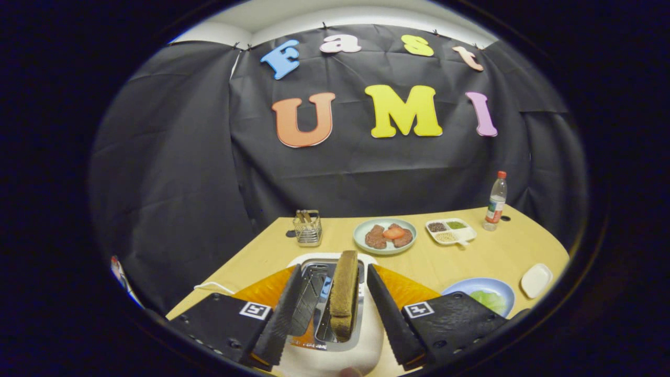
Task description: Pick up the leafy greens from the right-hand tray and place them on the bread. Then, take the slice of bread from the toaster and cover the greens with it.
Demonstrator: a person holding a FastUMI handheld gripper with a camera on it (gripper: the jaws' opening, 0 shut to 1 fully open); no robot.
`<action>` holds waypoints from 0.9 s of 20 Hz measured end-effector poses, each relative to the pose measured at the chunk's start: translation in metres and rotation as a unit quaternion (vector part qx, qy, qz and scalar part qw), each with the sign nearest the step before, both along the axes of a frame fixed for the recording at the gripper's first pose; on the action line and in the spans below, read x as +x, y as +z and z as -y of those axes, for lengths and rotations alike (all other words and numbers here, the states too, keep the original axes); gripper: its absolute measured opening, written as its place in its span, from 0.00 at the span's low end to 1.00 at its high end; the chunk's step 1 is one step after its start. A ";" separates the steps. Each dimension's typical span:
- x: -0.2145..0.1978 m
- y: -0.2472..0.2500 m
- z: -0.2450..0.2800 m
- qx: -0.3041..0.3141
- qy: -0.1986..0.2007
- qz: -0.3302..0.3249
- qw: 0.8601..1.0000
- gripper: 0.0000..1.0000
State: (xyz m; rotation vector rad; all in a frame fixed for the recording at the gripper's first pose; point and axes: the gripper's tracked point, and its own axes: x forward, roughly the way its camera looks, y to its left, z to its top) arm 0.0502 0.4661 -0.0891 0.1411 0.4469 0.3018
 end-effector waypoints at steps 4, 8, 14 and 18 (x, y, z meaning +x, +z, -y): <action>0.000 -0.014 -0.003 0.011 -0.003 -0.035 0.999 0.46; 0.005 -0.007 0.002 0.005 -0.007 -0.028 1.000 0.17; 0.000 0.023 0.009 0.023 -0.001 0.008 1.000 0.10; -0.004 0.063 0.022 0.060 -0.005 0.029 0.998 0.10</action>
